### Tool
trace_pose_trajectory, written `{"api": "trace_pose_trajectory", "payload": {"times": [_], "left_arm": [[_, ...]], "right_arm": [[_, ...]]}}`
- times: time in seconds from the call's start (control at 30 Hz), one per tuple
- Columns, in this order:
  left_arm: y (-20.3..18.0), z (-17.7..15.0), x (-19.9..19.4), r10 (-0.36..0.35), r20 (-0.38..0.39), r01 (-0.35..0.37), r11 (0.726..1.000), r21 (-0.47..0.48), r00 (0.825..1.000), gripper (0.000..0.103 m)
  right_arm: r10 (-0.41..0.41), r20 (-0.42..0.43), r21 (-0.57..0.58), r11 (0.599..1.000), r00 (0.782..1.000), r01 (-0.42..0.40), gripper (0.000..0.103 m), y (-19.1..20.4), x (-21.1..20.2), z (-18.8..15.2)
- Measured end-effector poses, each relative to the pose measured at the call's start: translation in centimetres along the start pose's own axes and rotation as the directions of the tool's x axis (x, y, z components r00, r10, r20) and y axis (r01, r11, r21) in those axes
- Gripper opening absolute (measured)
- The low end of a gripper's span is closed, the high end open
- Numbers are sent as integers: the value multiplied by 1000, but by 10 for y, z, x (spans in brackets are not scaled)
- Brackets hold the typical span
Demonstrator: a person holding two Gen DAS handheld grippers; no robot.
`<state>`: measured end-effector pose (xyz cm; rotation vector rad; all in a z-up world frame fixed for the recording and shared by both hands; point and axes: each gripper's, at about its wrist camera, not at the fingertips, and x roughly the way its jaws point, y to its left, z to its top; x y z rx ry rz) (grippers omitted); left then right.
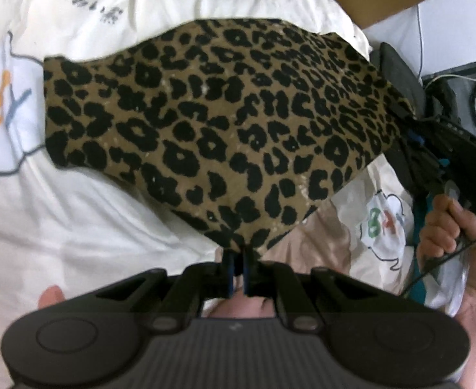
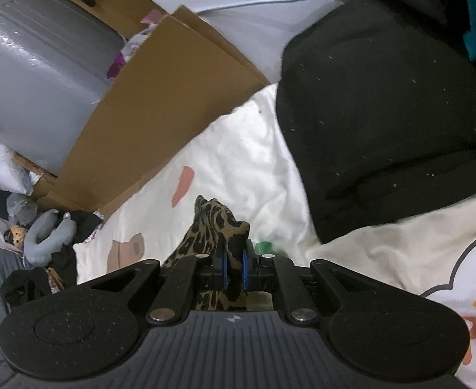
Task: Fold clothes
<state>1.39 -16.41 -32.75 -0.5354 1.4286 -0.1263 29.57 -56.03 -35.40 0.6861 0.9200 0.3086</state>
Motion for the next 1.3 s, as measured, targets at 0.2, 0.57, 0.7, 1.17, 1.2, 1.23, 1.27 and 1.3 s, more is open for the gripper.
{"api": "trace_pose_trajectory", "payload": {"times": [0.2, 0.57, 0.7, 1.17, 1.2, 1.23, 1.27, 1.3], "left_arm": [[6, 0, 9, 39, -84, -33, 997, 72, 996, 13], [-35, 46, -19, 66, -56, -46, 951, 304, 996, 53], [-52, 79, -20, 52, -14, -43, 923, 383, 999, 54], [-91, 163, 9, 34, 56, -61, 794, 605, 998, 51], [-93, 165, 13, 37, 61, -67, 780, 622, 997, 50], [-95, 167, 17, 39, 67, -73, 767, 638, 997, 49], [-96, 169, 20, 41, 73, -79, 756, 650, 996, 49], [-96, 171, 23, 43, 79, -85, 745, 661, 996, 49]], "right_arm": [[-47, -24, 30, 998, 999, 48, 13, -20, 15, -5], [-72, 40, 41, 997, 997, 71, 35, -18, -22, -23], [-71, 42, 72, 995, 997, 68, 35, -21, -31, -38], [-37, 0, 152, 988, 999, 37, 35, -25, -32, -82], [-37, -6, 152, 988, 999, 38, 35, -24, -31, -84], [-39, -12, 151, 988, 999, 40, 35, -23, -30, -87], [-43, -19, 149, 988, 999, 45, 35, -22, -28, -89], [-46, -25, 148, 988, 999, 50, 35, -22, -27, -92]]}}
